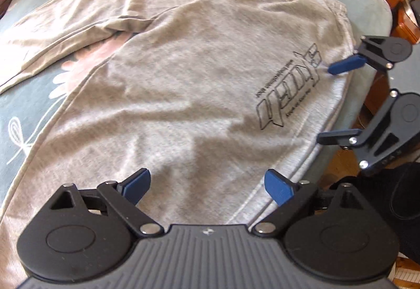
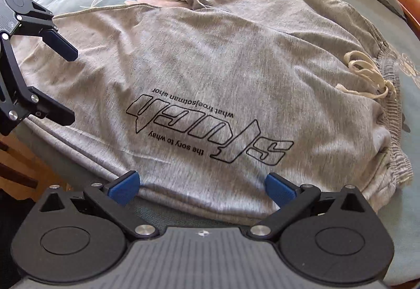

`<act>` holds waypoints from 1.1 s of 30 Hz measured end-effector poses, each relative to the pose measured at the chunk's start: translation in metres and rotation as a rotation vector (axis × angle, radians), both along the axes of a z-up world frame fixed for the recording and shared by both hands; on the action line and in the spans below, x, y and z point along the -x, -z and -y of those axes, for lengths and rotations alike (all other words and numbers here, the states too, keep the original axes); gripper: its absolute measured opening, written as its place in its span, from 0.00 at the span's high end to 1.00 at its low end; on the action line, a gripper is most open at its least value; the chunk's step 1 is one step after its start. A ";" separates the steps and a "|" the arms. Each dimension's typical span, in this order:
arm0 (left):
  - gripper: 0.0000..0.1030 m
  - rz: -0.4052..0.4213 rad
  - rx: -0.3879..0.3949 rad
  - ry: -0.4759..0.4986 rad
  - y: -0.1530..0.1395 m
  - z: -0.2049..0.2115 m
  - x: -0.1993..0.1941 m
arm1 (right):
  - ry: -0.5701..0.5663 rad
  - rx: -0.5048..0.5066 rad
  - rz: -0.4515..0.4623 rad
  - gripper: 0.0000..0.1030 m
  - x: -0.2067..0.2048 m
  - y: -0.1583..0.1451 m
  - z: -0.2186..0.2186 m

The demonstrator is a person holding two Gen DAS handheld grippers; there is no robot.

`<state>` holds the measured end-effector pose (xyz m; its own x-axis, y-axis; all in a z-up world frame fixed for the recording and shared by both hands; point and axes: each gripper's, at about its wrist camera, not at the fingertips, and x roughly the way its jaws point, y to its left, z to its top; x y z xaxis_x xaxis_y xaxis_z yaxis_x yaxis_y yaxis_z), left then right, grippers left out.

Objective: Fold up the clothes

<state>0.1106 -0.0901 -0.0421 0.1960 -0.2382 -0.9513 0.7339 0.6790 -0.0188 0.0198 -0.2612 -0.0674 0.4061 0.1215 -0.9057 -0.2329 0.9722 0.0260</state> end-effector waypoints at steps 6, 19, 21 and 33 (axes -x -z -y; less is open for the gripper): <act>0.09 0.041 0.012 -0.103 0.003 -0.010 -0.003 | 0.004 -0.079 0.049 0.00 -0.014 -0.006 -0.021; 0.09 0.003 0.002 -0.203 0.016 -0.051 0.005 | -0.109 -0.045 0.046 0.00 -0.021 -0.015 -0.056; 0.09 0.016 0.017 -0.238 0.017 -0.054 0.000 | -0.118 -0.036 0.091 0.00 -0.035 -0.017 -0.067; 0.01 -0.003 0.015 -0.311 0.027 -0.087 0.025 | -0.148 0.045 0.019 0.00 -0.058 0.010 -0.092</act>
